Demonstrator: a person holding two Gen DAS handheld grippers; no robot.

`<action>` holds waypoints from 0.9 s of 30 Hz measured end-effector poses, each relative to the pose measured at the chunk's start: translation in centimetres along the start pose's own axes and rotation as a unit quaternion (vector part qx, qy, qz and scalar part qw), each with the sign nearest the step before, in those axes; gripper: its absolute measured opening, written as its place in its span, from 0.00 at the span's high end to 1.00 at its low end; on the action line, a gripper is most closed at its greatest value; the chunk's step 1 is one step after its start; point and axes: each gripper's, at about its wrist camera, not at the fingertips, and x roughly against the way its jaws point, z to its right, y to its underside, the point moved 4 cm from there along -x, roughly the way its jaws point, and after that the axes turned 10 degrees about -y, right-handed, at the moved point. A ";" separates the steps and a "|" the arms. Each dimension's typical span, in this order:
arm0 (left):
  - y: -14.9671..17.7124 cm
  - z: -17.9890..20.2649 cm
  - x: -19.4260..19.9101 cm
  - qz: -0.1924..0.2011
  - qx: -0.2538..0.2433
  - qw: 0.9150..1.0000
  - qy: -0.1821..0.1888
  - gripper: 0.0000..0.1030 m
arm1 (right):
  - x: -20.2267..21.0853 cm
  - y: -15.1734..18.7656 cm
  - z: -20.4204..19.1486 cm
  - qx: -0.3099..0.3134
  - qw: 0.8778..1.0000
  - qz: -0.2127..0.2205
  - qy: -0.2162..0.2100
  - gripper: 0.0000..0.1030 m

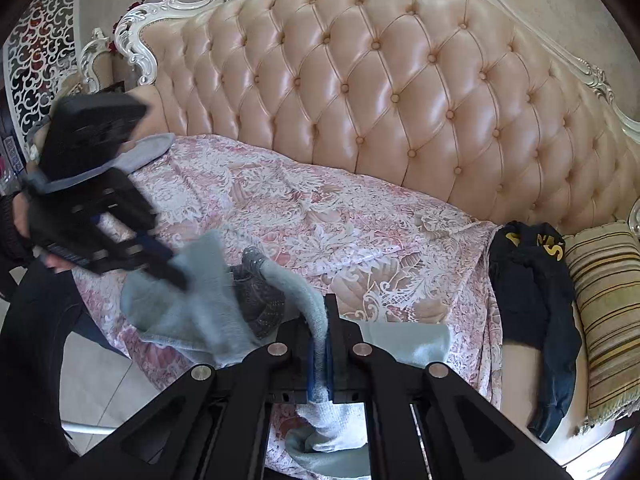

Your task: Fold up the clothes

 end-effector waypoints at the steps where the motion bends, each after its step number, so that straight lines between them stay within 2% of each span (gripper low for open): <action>1: 1.1 0.4 0.3 -0.014 0.003 1.000 0.015 0.96 | 0.0 -0.1 0.1 -0.002 1.000 0.001 0.002 0.97; 2: 2.1 0.8 0.6 -0.027 0.005 0.999 0.029 0.87 | 0.1 -0.2 0.1 -0.004 1.000 0.005 0.000 0.97; 3: 3.3 1.1 0.8 -0.043 0.005 0.998 0.041 0.56 | 0.2 -0.3 0.1 -0.006 1.000 0.009 -0.001 0.97; 4: 4.2 1.0 1.1 -0.050 0.004 0.998 0.036 0.39 | 0.3 -0.4 0.0 -0.003 1.000 0.011 -0.001 0.97; 5: 4.5 0.5 1.5 -0.035 0.010 0.999 0.010 0.27 | 0.5 -0.5 -0.2 0.000 1.000 0.014 0.000 0.97; 6: 4.5 -0.4 2.0 -0.017 0.025 0.999 -0.009 0.27 | 0.7 -0.6 -0.3 0.002 1.000 0.016 0.001 0.97; 9: 4.0 -3.3 3.2 0.029 0.081 0.996 -0.028 0.27 | 1.1 -0.9 -0.6 0.003 1.000 0.022 0.002 0.97; 12: 3.4 -6.5 2.8 0.055 0.097 0.992 -0.063 0.27 | 1.4 -1.0 -0.7 0.004 1.000 0.024 0.003 0.97; 14: 3.2 -8.4 1.7 0.045 0.093 0.993 -0.064 0.28 | 1.5 -1.0 -0.6 0.002 1.000 0.025 0.003 0.97; 18: 2.5 -9.4 -0.6 0.022 0.055 0.997 -0.042 0.43 | 1.6 -1.0 -0.4 0.002 1.000 0.025 0.002 0.97; 22: 1.9 -10.0 -2.7 0.000 0.015 1.000 -0.017 0.43 | 1.5 -1.0 -0.3 -0.001 1.000 0.021 0.003 0.97; 24: 1.7 -10.6 -3.4 -0.009 0.019 1.000 0.008 0.46 | 1.4 -1.0 -0.3 -0.004 1.000 0.021 -0.003 0.97; 25: 1.7 -10.6 -3.6 -0.017 0.019 0.999 0.029 0.56 | 1.3 -1.1 -0.3 -0.005 1.000 0.021 -0.006 0.97; 26: 1.8 -10.3 -3.7 -0.028 0.012 0.999 0.046 0.87 | 1.2 -1.0 -0.4 -0.005 1.000 0.019 -0.005 0.97; 27: 2.1 -10.0 -3.8 -0.039 0.005 0.998 0.058 0.90 | 1.1 -1.0 -0.3 -0.008 1.000 0.016 -0.005 0.97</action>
